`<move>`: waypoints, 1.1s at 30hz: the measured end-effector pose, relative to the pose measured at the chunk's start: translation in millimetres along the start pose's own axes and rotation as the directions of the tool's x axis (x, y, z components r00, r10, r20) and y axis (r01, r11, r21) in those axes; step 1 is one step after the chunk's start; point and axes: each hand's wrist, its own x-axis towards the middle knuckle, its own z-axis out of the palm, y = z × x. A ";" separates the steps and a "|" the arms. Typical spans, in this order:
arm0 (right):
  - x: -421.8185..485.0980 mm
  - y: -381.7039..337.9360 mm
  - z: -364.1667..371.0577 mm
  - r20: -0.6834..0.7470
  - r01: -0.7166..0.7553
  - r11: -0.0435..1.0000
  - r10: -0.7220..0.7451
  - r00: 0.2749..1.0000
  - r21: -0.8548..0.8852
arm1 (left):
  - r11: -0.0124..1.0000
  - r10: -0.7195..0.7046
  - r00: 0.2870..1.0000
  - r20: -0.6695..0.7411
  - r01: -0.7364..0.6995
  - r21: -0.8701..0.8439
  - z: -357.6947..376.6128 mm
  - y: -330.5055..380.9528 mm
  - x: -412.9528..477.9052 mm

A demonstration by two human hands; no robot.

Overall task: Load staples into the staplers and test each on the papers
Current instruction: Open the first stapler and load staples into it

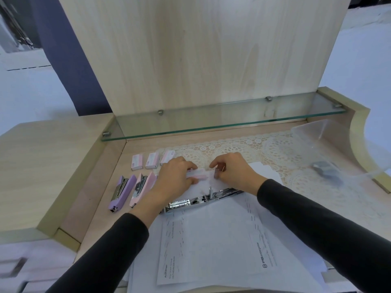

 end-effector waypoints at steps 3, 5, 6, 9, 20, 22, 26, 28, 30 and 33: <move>-1.8 2.4 -5.4 0.028 -0.031 0.998 0.033 0.999 -0.052 | 0.999 -0.014 1.000 -0.003 0.014 0.048 -3.5 -4.0 10.0; -2.1 4.0 -7.5 0.055 -0.032 0.996 0.037 0.998 -0.089 | 0.995 -0.030 1.000 -0.004 0.030 0.093 -4.2 -7.8 15.2; -2.5 4.4 -8.2 0.058 -0.028 0.994 0.035 0.998 -0.105 | 0.993 -0.035 0.999 -0.008 0.036 0.114 -3.9 -9.5 16.7; -4.6 5.6 -9.3 0.051 -0.009 0.988 0.017 0.999 -0.153 | 0.985 -0.033 0.999 -0.032 0.038 0.169 -2.8 -12.6 16.6; -12.8 3.4 -8.2 0.039 -0.006 0.974 0.016 0.999 -0.225 | 0.989 0.079 0.968 -0.237 -0.107 -0.106 -5.1 -1.7 -37.1; -15.6 0.9 -13.5 -0.012 0.009 0.984 -0.011 1.000 -0.176 | 0.983 0.062 0.974 -0.219 -0.097 -0.155 -1.6 6.2 -49.8; -29.7 -3.7 -31.4 -0.074 0.022 0.993 -0.031 0.997 -0.120 | 0.975 0.046 0.990 -0.136 -0.074 -0.209 9.4 19.3 -65.4; -38.8 -1.5 -38.0 -0.091 0.028 0.995 -0.037 0.995 -0.097 | 0.982 0.041 0.995 -0.089 -0.056 -0.181 12.9 23.9 -68.4; -48.0 2.0 -41.7 -0.105 0.026 0.997 -0.033 0.994 -0.069 | 0.992 0.042 0.997 -0.070 -0.049 -0.113 16.1 26.5 -67.8; -61.9 7.1 -45.7 -0.105 0.005 0.999 -0.010 0.994 -0.051 | 0.998 0.061 0.993 -0.102 -0.062 -0.015 21.3 28.3 -64.6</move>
